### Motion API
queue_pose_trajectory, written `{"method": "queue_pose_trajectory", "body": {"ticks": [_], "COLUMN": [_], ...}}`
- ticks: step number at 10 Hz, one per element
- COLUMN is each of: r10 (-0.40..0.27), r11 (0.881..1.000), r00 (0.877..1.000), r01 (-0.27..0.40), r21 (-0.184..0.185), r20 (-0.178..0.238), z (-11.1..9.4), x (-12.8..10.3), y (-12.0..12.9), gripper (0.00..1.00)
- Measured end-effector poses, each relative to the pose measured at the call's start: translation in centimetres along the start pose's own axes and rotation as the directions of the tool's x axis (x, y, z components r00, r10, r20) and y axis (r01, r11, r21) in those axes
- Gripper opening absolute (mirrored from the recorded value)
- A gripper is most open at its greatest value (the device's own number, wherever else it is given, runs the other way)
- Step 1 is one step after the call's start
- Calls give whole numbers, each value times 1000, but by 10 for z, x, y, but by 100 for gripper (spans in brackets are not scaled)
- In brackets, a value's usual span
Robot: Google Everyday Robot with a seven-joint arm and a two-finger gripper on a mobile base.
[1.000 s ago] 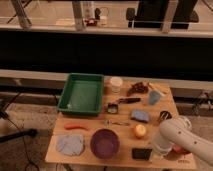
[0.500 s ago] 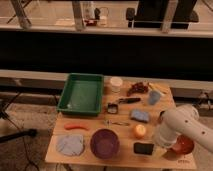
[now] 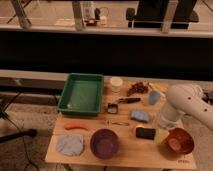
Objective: Place eraser in plastic cup
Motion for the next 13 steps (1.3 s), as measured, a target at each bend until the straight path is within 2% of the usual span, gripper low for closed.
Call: {"method": "queue_pose_trajectory", "body": {"ticks": [4,8,9,13], "r10": [-14,-29,-41,-94], "r11": [999,995,994,982], "r00": [999,998,998,996], "r01": [12,24,35,94], "r21": [43,95,107,162], "r20": [42,56,52,-10], "z": [7,2,1,-6], "x": [3,13,15,28], "y": [-64,-108,-119,-154], "gripper": [0,0,0,0]}}
